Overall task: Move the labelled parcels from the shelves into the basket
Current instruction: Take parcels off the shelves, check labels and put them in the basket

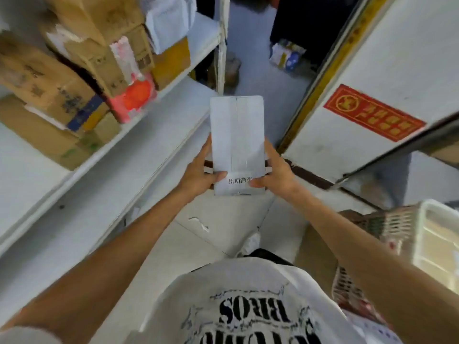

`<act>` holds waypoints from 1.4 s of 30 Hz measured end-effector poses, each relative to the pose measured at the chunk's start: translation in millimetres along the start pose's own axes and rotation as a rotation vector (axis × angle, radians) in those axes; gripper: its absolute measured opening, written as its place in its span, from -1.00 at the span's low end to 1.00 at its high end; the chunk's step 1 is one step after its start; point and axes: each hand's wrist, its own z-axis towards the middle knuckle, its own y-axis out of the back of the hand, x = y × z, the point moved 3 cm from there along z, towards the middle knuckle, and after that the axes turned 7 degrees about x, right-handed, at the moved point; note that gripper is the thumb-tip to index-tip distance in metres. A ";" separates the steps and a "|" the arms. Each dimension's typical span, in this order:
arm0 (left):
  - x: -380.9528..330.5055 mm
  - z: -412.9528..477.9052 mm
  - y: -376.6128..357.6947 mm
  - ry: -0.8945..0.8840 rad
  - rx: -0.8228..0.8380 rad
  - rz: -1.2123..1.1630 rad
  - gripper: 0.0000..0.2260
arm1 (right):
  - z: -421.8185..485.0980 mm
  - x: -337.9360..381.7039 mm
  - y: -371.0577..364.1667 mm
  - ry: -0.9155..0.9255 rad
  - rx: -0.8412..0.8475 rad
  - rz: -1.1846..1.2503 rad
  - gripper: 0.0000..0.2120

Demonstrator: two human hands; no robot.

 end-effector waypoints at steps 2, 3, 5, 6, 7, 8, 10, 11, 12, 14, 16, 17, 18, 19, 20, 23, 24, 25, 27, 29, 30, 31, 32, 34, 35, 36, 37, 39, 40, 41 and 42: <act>-26.7 37.1 -30.9 -0.032 0.115 0.072 -0.15 | -8.5 -19.9 38.6 -0.044 -0.107 0.064 0.10; -41.0 54.6 -47.4 -0.047 0.173 0.111 -0.16 | -14.5 -28.7 58.0 -0.054 -0.162 0.109 0.10; -70.6 88.5 -81.5 -0.099 0.284 0.187 -0.16 | -28.8 -49.8 95.0 -0.089 -0.297 0.181 0.07; -86.4 105.5 -101.0 -0.124 0.343 0.219 -0.16 | -38.0 -60.0 113.7 -0.117 -0.364 0.224 0.04; -102.4 121.3 -121.4 -0.148 0.395 0.251 -0.16 | -46.6 -70.9 131.7 -0.137 -0.428 0.264 0.02; -118.5 135.7 -143.0 -0.169 0.443 0.277 -0.16 | -55.2 -82.0 148.7 -0.153 -0.493 0.296 0.01; -149.1 158.9 -190.5 -0.208 0.538 0.315 -0.16 | -75.9 -102.6 179.7 -0.172 -0.622 0.322 0.00; -162.8 167.0 -216.1 -0.234 0.595 0.329 -0.15 | -87.7 -110.9 194.3 -0.177 -0.696 0.320 -0.01; -175.6 173.3 -241.9 -0.259 0.652 0.341 -0.14 | -100.5 -118.0 208.9 -0.180 -0.763 0.319 -0.02; -194.9 182.9 -288.0 -0.302 0.743 0.379 -0.12 | -125.8 -130.6 231.0 -0.203 -0.865 0.333 -0.05; -209.7 186.7 -329.8 -0.328 0.838 0.423 -0.13 | -150.0 -142.4 246.8 -0.239 -0.960 0.351 -0.05; -216.6 186.9 -349.5 -0.338 0.887 0.445 -0.13 | -161.6 -147.9 253.8 -0.260 -1.008 0.358 -0.03; -222.8 187.3 -368.9 -0.344 0.937 0.464 -0.14 | -172.6 -153.0 259.7 -0.288 -1.054 0.372 -0.02; -228.4 187.9 -387.8 -0.350 0.982 0.485 -0.14 | -182.7 -158.6 264.7 -0.317 -1.099 0.395 -0.03; -233.8 189.6 -406.7 -0.355 1.026 0.500 -0.15 | -192.4 -163.2 269.2 -0.351 -1.142 0.430 -0.05; -252.2 190.4 -463.4 -0.368 1.206 0.519 -0.18 | -217.7 -180.3 279.9 -0.439 -1.286 0.504 -0.05; -258.2 189.7 -481.3 -0.380 1.272 0.530 -0.19 | -225.1 -184.3 283.5 -0.473 -1.336 0.521 -0.04; -264.0 188.6 -498.0 -0.391 1.331 0.550 -0.19 | -231.5 -188.2 287.0 -0.499 -1.389 0.539 -0.03; -273.7 184.4 -528.4 -0.405 1.440 0.587 -0.18 | -243.8 -194.4 291.2 -0.533 -1.488 0.592 -0.03; -280.3 178.7 -554.6 -0.411 1.544 0.607 -0.19 | -254.8 -198.6 292.0 -0.552 -1.576 0.644 -0.06; -283.3 175.6 -566.6 -0.419 1.598 0.614 -0.19 | -259.7 -200.1 291.6 -0.555 -1.610 0.666 -0.08; -284.9 171.7 -577.7 -0.426 1.649 0.626 -0.20 | -264.1 -203.5 290.2 -0.560 -1.645 0.680 -0.09; -285.6 166.7 -588.0 -0.428 1.704 0.629 -0.21 | -268.5 -207.1 288.5 -0.580 -1.676 0.697 -0.10; -282.8 157.2 -605.7 -0.427 1.787 0.653 -0.24 | -276.7 -217.2 283.6 -0.622 -1.737 0.751 -0.07; -280.5 152.8 -614.2 -0.439 1.810 0.670 -0.23 | -280.5 -222.0 281.7 -0.642 -1.764 0.781 -0.06; -277.4 149.2 -623.8 -0.454 1.826 0.687 -0.22 | -284.7 -225.4 280.5 -0.667 -1.778 0.804 -0.05; -275.7 145.3 -632.5 -0.469 1.835 0.714 -0.22 | -288.8 -231.2 279.8 -0.688 -1.781 0.822 -0.05; -271.2 140.6 -652.2 -0.470 1.833 0.761 -0.23 | -297.2 -243.5 281.0 -0.706 -1.772 0.857 -0.05; -268.8 138.3 -661.9 -0.459 1.838 0.765 -0.24 | -302.0 -250.3 282.4 -0.699 -1.760 0.883 -0.05; -267.7 135.5 -670.2 -0.450 1.841 0.772 -0.24 | -307.6 -258.6 285.0 -0.689 -1.751 0.910 -0.04; -265.9 133.3 -678.0 -0.444 1.850 0.773 -0.25 | -313.0 -266.2 288.3 -0.686 -1.737 0.925 -0.04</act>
